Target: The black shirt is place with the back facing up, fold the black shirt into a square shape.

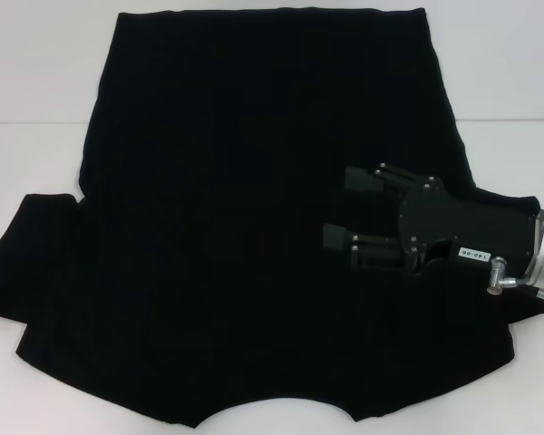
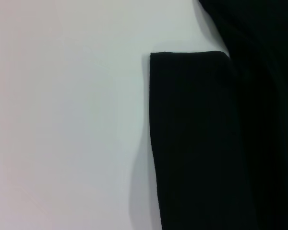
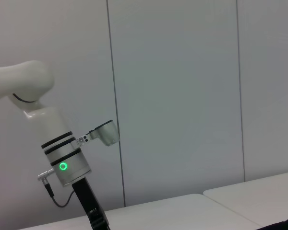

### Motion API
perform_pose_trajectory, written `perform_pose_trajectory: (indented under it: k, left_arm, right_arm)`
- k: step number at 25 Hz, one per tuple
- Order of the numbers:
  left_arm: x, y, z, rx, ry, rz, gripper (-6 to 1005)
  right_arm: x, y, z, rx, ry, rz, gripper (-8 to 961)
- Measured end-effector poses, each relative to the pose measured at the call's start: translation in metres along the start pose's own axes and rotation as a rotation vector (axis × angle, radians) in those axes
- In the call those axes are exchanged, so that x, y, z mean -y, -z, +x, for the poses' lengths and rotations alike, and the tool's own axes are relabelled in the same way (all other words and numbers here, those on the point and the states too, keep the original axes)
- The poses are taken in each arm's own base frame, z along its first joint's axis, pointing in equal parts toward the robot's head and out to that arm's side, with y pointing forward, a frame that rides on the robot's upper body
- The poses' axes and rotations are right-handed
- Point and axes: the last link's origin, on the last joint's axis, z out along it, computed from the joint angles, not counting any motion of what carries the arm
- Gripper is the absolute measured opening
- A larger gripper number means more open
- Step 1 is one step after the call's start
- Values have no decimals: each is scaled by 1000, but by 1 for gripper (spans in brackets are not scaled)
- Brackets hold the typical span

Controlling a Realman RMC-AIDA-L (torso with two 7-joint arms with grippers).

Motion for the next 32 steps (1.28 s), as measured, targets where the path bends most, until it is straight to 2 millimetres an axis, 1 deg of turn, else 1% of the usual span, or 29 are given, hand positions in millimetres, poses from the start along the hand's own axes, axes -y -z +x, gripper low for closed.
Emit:
perform_pose_trajectory:
  k: [4,10,22,27,32]
  left_arm:
    - [4,2,-1,-12,13,5,25]
    - [18,7,-5,-37,50,27,24]
    - [36,13,-7,-86,84,55,24]
    - [39,14,-7,-92,89,62,23]
    - [39,13,-11,-85,100,56,23]
  right_arm:
    - [0,0,0,0,1,0,915]
    - [0,-2,0,1,0,-1,916]
    - [1,-6,-3,28,-11,8,916]
    - [1,-6,-3,32,-12,12,915]
    - [2,-6,-4,34,-11,12,914]
